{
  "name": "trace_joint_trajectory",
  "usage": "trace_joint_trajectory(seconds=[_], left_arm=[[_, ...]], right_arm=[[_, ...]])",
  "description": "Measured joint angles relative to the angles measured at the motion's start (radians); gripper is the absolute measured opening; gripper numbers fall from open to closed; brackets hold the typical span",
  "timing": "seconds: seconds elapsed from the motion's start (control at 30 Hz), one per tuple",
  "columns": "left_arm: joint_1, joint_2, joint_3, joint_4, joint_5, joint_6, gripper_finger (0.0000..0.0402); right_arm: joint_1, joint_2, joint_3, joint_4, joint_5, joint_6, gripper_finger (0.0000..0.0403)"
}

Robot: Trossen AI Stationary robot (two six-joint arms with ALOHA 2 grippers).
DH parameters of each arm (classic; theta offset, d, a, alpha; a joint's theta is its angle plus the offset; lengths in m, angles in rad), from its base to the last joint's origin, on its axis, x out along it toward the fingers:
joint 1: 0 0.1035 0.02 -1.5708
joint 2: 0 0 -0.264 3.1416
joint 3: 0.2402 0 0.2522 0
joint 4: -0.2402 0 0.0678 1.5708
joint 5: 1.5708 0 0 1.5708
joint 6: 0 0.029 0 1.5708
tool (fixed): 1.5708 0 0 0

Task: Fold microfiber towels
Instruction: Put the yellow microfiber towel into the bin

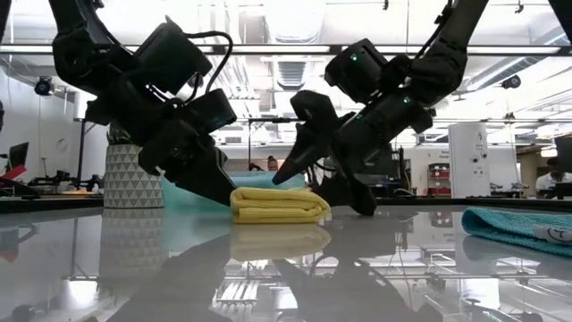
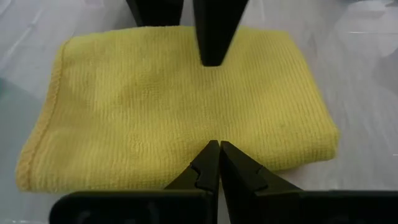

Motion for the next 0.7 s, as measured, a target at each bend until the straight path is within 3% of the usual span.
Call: trace_joint_trajectory(seconds=[0.17, 0.5, 0.7], left_arm=[[0.000, 0.001, 0.000, 0.001, 0.000, -0.001, 0.0000], [0.000, -0.006, 0.000, 0.005, -0.001, 0.001, 0.0000], [0.000, -0.104, 0.000, -0.128, -0.008, 0.011, 0.0000]], right_arm=[[-0.005, 0.002, 0.001, 0.005, 0.019, -0.001, 0.0211], [-0.006, 0.003, 0.001, 0.005, 0.032, -0.094, 0.0030], [-0.025, -0.046, 0.001, -0.045, 0.031, -0.185, 0.0016]])
